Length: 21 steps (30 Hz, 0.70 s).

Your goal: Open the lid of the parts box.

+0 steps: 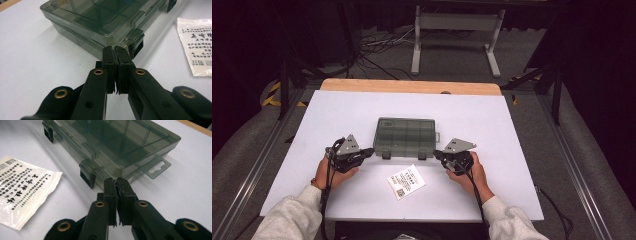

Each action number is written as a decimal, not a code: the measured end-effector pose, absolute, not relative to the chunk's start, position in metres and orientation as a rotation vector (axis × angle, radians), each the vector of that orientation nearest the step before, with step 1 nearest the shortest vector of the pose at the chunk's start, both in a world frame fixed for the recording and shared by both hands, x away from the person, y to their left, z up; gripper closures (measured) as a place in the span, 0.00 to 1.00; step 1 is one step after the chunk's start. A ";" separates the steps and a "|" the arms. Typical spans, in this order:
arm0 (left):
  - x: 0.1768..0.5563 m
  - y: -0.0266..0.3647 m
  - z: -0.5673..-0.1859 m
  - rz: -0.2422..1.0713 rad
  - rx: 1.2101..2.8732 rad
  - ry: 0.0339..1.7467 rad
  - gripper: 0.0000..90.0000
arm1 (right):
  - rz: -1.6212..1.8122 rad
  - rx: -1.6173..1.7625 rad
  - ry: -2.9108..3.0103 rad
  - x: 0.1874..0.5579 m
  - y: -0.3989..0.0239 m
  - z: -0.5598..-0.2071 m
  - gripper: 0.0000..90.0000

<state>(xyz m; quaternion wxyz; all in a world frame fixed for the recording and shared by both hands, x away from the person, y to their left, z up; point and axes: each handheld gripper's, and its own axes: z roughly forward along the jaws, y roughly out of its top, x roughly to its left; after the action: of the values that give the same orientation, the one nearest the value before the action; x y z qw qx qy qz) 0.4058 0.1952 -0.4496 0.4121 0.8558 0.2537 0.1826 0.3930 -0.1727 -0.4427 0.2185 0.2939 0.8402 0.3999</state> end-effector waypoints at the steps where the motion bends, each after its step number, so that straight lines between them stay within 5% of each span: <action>1: 0.406 0.195 -0.450 0.455 2.146 0.642 0.97 | 1.106 0.807 2.323 0.392 -0.172 -0.442 0.96; 21: 0.409 0.191 -0.446 0.517 2.134 0.630 1.00 | 1.131 0.775 2.244 0.393 -0.172 -0.439 1.00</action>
<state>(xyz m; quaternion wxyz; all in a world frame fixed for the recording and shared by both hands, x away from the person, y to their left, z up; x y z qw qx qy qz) 0.4086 0.1909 -0.4458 0.4156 0.8498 0.2507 0.2057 0.3933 -0.1720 -0.4385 0.2531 0.2853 0.8256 0.4160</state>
